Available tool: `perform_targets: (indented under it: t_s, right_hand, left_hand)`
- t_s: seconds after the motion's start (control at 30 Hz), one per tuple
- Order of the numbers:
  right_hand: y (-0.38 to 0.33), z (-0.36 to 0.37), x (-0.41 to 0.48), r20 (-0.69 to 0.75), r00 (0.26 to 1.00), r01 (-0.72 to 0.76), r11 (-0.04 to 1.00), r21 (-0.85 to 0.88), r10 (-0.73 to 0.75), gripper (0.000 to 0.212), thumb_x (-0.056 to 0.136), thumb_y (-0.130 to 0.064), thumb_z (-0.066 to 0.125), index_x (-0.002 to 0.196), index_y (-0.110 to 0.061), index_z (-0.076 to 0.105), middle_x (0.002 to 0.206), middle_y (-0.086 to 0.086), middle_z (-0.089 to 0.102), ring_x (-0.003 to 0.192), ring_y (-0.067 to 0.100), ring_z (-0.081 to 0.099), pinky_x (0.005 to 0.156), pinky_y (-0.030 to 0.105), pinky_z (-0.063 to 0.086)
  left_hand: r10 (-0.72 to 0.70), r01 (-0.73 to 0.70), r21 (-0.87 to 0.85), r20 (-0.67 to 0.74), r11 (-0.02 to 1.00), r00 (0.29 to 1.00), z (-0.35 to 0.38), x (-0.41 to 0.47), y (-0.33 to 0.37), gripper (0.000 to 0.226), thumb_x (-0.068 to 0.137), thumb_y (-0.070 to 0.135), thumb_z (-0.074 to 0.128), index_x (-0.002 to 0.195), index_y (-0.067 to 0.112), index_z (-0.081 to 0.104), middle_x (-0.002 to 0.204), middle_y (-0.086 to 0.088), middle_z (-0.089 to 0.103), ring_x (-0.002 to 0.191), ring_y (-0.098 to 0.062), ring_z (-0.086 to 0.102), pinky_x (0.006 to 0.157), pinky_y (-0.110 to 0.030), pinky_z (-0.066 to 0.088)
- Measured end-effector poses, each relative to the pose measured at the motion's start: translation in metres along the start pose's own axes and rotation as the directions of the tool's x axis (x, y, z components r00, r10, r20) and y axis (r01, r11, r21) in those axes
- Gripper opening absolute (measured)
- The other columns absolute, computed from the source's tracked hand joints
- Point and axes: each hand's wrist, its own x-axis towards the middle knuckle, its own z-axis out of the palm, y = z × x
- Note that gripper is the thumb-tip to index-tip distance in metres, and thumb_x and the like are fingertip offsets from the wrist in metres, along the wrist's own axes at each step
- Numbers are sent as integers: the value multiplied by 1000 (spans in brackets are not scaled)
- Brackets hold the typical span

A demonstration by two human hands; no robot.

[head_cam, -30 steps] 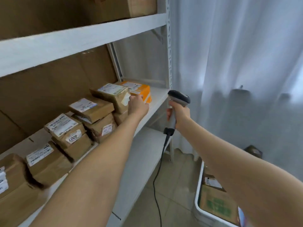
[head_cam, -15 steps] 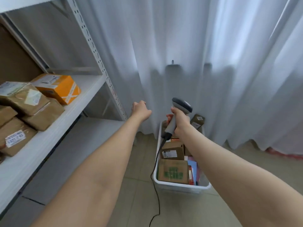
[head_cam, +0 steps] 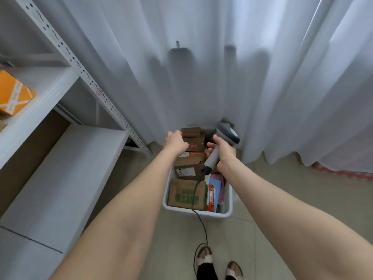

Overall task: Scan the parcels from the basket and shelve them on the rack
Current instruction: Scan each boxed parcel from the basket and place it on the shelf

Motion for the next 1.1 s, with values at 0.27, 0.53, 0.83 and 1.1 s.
perform_targets:
  t_s: [0.27, 0.53, 0.83, 1.1]
  right_hand:
    - [10, -5, 87, -61, 997, -57, 993, -100, 51, 19, 86, -29, 72, 93, -14, 64, 57, -6, 70, 54, 8, 64, 50, 23, 51]
    - [57, -12, 203, -88, 987, -148, 979, -139, 136, 22, 86, -28, 72, 101, -13, 65, 81, 4, 71, 66, 14, 64, 61, 28, 55]
    - [128, -50, 348, -65, 972, -237, 937, -258, 228, 17, 87, -24, 72, 93, -12, 63, 68, 4, 69, 58, 13, 62, 54, 27, 54]
    - [178, -71, 432, -8, 957, -281, 920, -272, 290, 15, 87, -22, 72, 88, -10, 62, 61, 5, 68, 45, 11, 56, 48, 23, 51]
  left_hand:
    - [-46, 42, 60, 79, 997, 996, 69, 80, -18, 50, 92, 17, 57, 139, 11, 40, 143, -15, 35, 126, -32, 45, 99, -38, 42]
    - [-120, 101, 115, 178, 988, 977, 169, 172, -55, 57, 89, 12, 60, 141, 11, 38, 145, -14, 33, 129, -32, 43, 104, -43, 41]
    - [-170, 118, 221, 235, 968, 957, 308, 268, -100, 78, 81, 14, 70, 146, 11, 27, 147, -14, 30, 133, -34, 36, 102, -41, 40]
    - [-128, 23, 372, 259, 928, 957, 373, 339, -131, 118, 74, 15, 77, 151, 13, -13, 160, -9, 1, 147, -29, 3, 117, -46, 18]
